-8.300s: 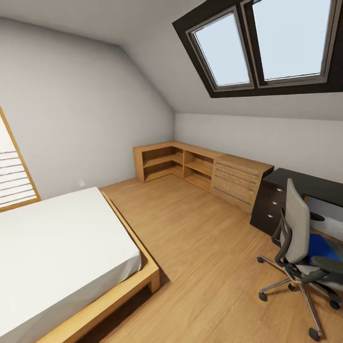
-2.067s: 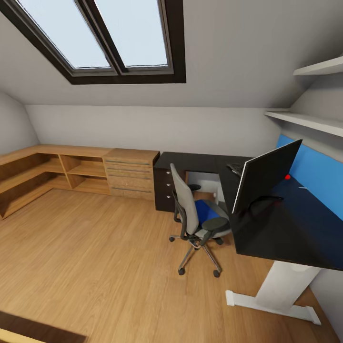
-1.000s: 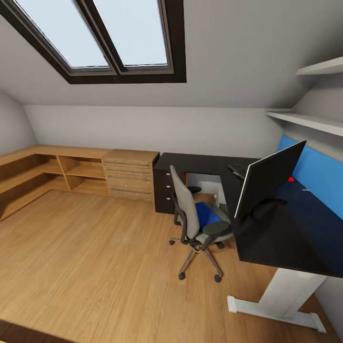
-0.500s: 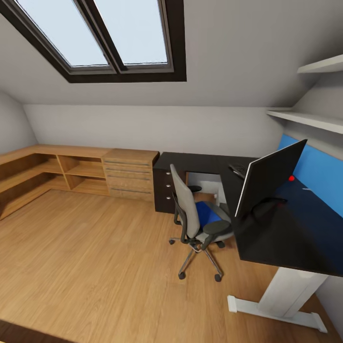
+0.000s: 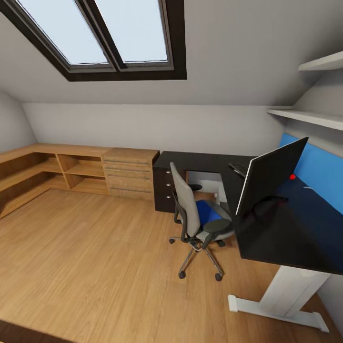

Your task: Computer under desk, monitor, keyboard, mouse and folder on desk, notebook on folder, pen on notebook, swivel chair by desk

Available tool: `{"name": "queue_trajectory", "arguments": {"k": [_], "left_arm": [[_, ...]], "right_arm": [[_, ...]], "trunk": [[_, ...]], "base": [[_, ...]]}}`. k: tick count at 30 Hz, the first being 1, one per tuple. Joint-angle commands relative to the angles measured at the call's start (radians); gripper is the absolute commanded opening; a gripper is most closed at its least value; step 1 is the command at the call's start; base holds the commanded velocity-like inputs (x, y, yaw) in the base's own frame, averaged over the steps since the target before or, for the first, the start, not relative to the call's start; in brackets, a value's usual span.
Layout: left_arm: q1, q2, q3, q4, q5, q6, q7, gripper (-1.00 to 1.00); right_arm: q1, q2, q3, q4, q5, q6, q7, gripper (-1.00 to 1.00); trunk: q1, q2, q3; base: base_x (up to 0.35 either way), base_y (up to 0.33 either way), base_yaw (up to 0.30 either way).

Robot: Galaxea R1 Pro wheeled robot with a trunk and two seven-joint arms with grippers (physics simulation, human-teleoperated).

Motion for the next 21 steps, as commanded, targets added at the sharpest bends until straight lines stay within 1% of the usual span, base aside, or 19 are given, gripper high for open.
{"name": "queue_trajectory", "arguments": {"k": [1, 7, 8, 11, 12, 15, 16, 18, 21], "left_arm": [[0.0, 0.0, 0.004, 0.0, 0.004, -0.002, -0.001, 1.0], [0.0, 0.0, 0.006, -0.006, 0.006, 0.003, -0.001, 1.0], [-0.001, -0.006, 0.008, -0.108, 0.004, 0.061, 0.002, 1.0], [-0.001, -0.01, 0.008, -0.151, 0.003, 0.121, 0.003, 1.0], [-0.001, -0.011, 0.007, -0.206, 0.002, 0.187, 0.003, 1.0], [-0.001, -0.014, 0.008, -0.296, 0.002, 0.285, 0.002, 1.0], [-0.001, -0.016, 0.007, -0.346, 0.002, 0.334, 0.002, 1.0], [-0.001, -0.021, 0.007, -0.389, 0.002, 0.372, 0.002, 1.0], [-0.005, -0.032, 0.006, -0.444, 0.0, 0.417, 0.003, 1.0]], "right_arm": [[0.0, 0.0, -0.001, -0.001, 0.0, -0.003, -0.001, 1.0], [0.0, 0.0, -0.001, -0.001, -0.001, -0.003, 0.0, 1.0], [0.0, 0.0, 0.002, -0.003, 0.001, -0.003, 0.0, 1.0], [0.0, 0.0, 0.002, -0.011, 0.0, -0.002, -0.001, 1.0], [0.0, 0.001, 0.001, -0.03, -0.002, 0.001, -0.001, 1.0], [0.0, 0.002, 0.0, -0.073, -0.004, 0.005, -0.003, 1.0], [-0.001, 0.002, 0.0, -0.109, -0.005, 0.007, -0.008, 1.0], [-0.001, 0.002, -0.001, -0.15, -0.006, 0.01, -0.021, 1.0], [-0.001, 0.003, -0.002, -0.211, -0.006, 0.012, -0.059, 1.0]], "trunk": [[0.004, -0.008, -0.004], [0.027, -0.05, -0.023], [0.031, -0.057, -0.026], [0.042, -0.078, -0.036], [0.046, -0.085, -0.039], [0.058, -0.106, -0.048], [0.062, -0.113, -0.051], [0.069, -0.127, -0.057], [0.081, -0.148, -0.067]], "base": [[0.0, 0.0, 0.0], [0.0, 0.0, 0.0], [0.0, 0.0, 0.0], [0.0, 0.0, 0.0], [0.0, 0.0, 0.0], [0.0, 0.0, 0.0], [0.0, 0.0, 0.0], [0.0, 0.0, 0.0], [0.0, 0.0, 0.0]]}}
